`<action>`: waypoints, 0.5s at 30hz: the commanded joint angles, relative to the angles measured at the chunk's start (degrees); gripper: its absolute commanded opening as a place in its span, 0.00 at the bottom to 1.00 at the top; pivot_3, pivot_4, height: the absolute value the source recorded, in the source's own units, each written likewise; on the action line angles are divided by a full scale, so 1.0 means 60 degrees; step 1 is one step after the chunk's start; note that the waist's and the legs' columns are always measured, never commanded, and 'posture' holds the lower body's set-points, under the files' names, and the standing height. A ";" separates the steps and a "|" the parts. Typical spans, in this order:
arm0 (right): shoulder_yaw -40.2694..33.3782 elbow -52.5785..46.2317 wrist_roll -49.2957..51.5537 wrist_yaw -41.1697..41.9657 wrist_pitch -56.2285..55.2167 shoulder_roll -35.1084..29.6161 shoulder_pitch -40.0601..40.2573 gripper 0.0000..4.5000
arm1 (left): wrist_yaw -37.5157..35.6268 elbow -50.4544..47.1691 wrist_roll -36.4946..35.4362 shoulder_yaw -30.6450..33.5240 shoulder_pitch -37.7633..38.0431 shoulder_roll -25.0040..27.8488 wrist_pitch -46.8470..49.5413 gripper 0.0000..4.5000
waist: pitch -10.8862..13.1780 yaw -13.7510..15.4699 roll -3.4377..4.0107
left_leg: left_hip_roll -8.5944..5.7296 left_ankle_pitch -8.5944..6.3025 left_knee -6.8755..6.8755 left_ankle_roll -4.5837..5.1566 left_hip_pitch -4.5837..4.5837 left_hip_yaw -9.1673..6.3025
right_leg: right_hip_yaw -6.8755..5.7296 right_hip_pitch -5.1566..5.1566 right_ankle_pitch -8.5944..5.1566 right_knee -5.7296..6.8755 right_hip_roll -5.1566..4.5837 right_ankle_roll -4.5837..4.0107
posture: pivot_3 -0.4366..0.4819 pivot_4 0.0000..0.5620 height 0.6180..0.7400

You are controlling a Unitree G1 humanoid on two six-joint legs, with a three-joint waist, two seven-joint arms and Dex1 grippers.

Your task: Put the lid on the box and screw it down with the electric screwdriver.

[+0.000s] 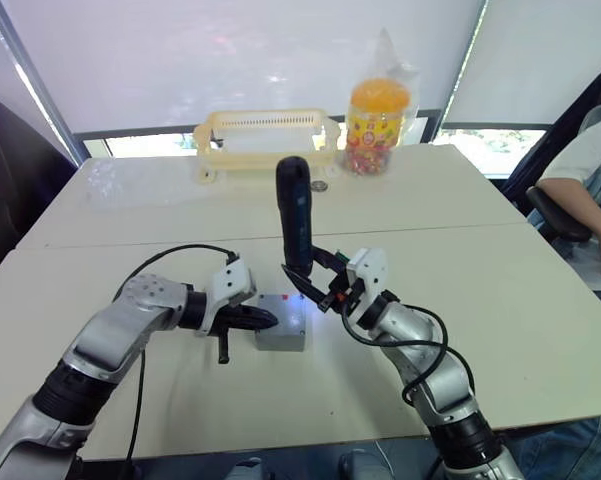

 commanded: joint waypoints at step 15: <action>0.0193 0.0909 -0.0391 0.0044 0.0544 -0.0198 0.0482 0.39 | 0.0099 -0.0067 0.0113 -0.0107 0.0191 -0.0039 0.0099 0.00 | -0.0024 0.0007 0.0004 | 0.0003 -0.0002 -0.0018 0.0002 0.0032 -0.0003 | -0.0001 0.0034 -0.0010 -0.0016 -0.0002 -0.0001 | 0.48 0.27 1.00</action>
